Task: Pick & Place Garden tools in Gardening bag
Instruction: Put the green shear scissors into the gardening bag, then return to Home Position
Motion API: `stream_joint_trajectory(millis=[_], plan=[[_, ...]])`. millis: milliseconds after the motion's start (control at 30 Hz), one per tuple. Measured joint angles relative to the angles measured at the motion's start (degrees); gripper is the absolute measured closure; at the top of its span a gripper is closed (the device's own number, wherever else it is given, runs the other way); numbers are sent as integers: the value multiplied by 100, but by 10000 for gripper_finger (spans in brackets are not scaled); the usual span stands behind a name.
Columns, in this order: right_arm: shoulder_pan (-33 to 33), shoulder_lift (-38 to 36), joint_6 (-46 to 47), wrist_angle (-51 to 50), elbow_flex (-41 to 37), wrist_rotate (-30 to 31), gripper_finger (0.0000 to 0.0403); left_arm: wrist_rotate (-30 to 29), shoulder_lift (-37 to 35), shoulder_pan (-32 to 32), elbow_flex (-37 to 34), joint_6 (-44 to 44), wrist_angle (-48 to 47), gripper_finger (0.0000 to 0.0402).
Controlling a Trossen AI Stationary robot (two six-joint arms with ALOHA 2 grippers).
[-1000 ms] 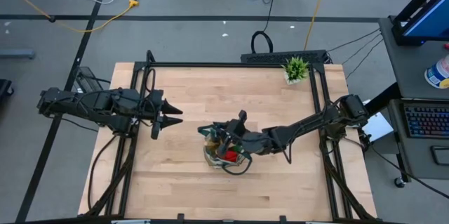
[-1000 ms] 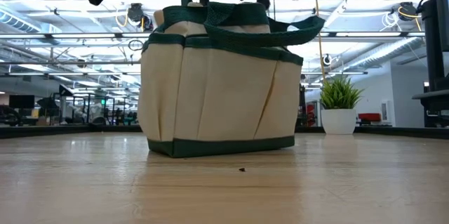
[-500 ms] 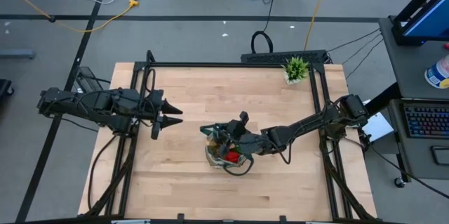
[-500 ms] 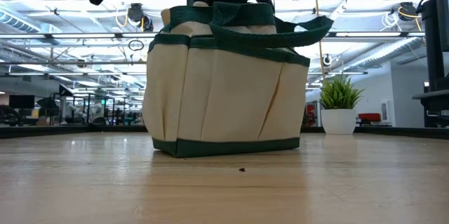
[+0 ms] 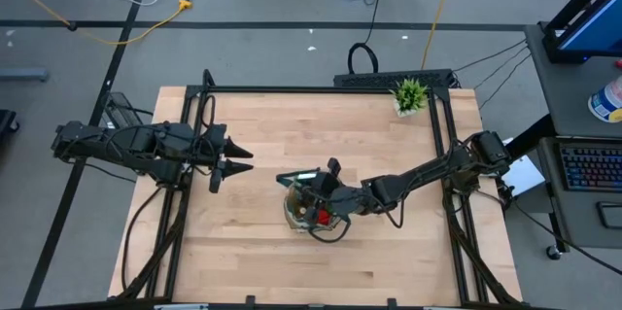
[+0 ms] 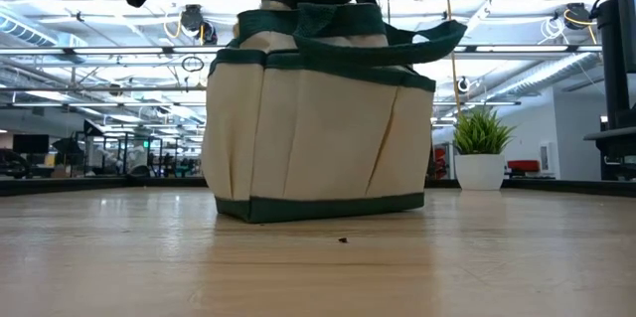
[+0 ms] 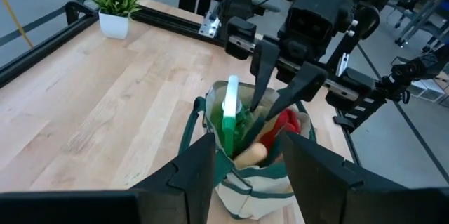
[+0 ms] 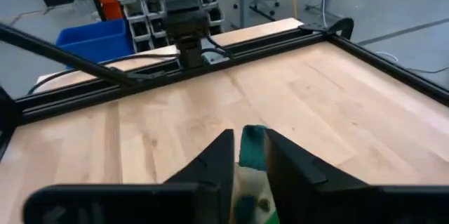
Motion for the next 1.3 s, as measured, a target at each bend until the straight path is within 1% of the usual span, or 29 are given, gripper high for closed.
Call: stream_joint_trajectory(millis=[333,433,567,700,833,933,1067,1100,1267,1300], plan=[[68,0,-13,-225,0,0,249,9,-2,0,0,11,0,231],[65,-24,-26,-234,0,0,237,11,-2,0,0,11,0,231],[67,-116,-208,-36,0,5,236,13,-1,-9,0,13,-1,231],[90,-461,-389,-6,6,24,248,14,-2,-117,0,52,-2,231],[90,-794,-530,-245,0,33,279,-14,-2,-242,0,74,-13,231],[89,-1026,-629,-530,0,44,318,-148,-15,-369,0,74,-11,231],[92,-1243,-626,-1003,0,27,385,-344,-87,-560,1,56,5,231],[92,-1284,-629,-1137,0,20,394,-392,-117,-612,1,53,-2,231],[89,-1554,-584,-1721,-4,0,398,-490,-279,-817,2,57,0,231],[80,-1602,-583,-1848,-4,-118,400,-490,-312,-841,0,57,-2,231]])
